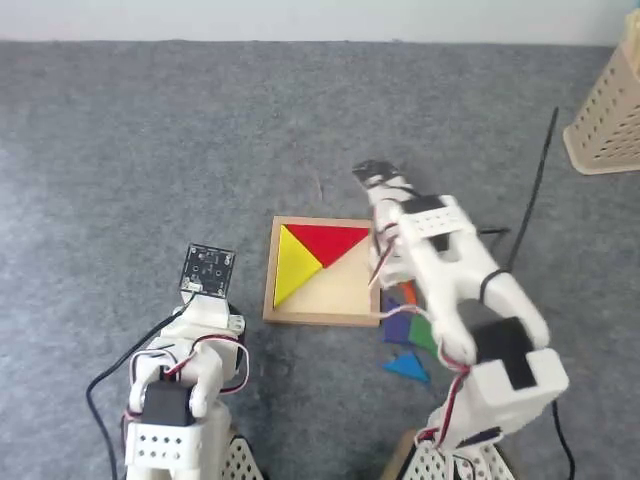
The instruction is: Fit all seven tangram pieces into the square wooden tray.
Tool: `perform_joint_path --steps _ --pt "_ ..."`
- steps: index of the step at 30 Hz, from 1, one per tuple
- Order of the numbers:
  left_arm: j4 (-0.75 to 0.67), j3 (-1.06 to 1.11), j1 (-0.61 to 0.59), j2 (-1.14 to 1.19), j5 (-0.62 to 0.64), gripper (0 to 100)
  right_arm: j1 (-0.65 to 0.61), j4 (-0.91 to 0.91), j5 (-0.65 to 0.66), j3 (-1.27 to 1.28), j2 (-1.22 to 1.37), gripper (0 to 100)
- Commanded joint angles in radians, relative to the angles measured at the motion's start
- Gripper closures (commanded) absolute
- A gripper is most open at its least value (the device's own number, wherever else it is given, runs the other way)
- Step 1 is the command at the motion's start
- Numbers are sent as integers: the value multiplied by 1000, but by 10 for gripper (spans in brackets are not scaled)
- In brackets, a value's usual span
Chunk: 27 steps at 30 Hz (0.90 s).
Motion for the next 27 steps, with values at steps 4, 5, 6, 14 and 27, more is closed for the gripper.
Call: perform_joint_path --steps 4,5,6,14,27 --pt "6 -19 -5 -21 6 988 114 -13 43 -52 -1 811" --pt "6 -19 -5 -21 6 988 120 -13 48 -52 -1 812" --pt "6 -19 -5 -21 6 988 125 -13 49 -54 -4 815" --pt "6 -19 -5 -21 6 988 153 -5 43 -121 -53 987" --pt "6 -19 -5 -21 6 988 236 42 51 -272 90 992"
